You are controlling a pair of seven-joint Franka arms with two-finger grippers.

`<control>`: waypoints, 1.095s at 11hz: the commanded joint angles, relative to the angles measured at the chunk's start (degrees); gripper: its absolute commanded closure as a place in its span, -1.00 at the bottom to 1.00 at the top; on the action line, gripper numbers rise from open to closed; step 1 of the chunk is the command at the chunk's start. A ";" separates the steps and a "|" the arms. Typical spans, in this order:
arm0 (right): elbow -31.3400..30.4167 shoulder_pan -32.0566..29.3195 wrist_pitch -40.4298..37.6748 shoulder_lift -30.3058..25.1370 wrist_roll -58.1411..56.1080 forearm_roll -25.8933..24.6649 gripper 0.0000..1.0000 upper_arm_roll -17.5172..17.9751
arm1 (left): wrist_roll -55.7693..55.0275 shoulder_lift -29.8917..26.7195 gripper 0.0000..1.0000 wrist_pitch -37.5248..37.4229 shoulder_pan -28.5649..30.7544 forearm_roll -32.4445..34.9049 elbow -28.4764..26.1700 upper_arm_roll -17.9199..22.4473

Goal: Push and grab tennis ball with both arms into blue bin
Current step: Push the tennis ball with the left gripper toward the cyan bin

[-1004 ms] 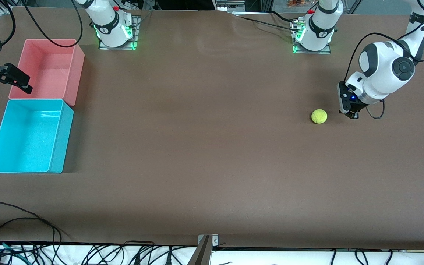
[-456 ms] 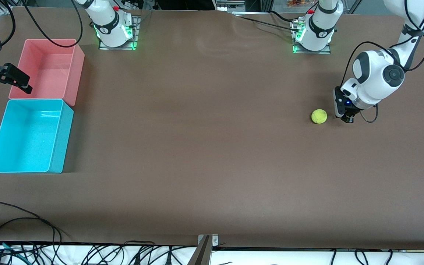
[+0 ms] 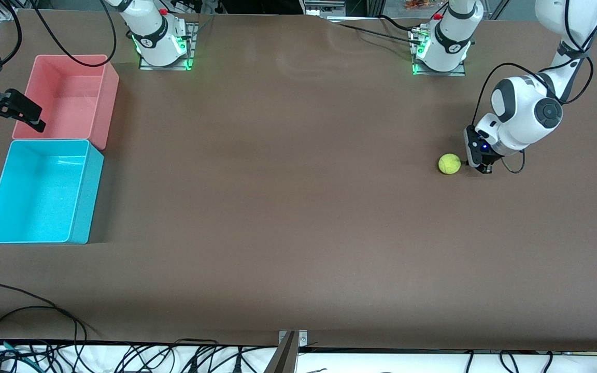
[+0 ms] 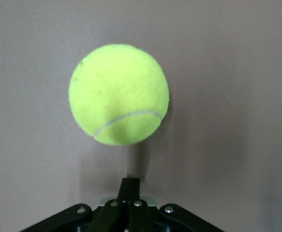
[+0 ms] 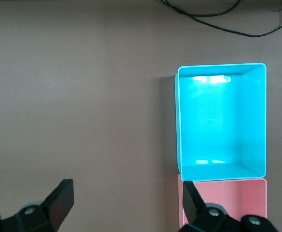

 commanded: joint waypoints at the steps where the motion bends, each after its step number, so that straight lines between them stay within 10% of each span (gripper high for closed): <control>1: 1.41 -0.22 -0.30 0.49 0.21 0.31 -1.00 0.05 | 0.61 0.77 1.00 0.68 -2.12 -2.14 0.64 0.09; 7: 1.41 -0.22 -0.21 0.49 0.21 0.31 -1.00 0.05 | -1.40 2.87 1.00 2.77 -5.10 -5.64 0.90 -0.44; 10: 1.41 -0.22 -0.13 0.49 0.21 0.31 -1.00 0.05 | -18.22 2.88 1.00 2.61 -6.34 -7.51 3.71 -11.57; 12: 1.41 -0.22 -0.13 0.49 0.21 0.31 -1.00 0.05 | -19.69 2.70 1.00 2.26 -6.34 -6.45 3.72 -11.96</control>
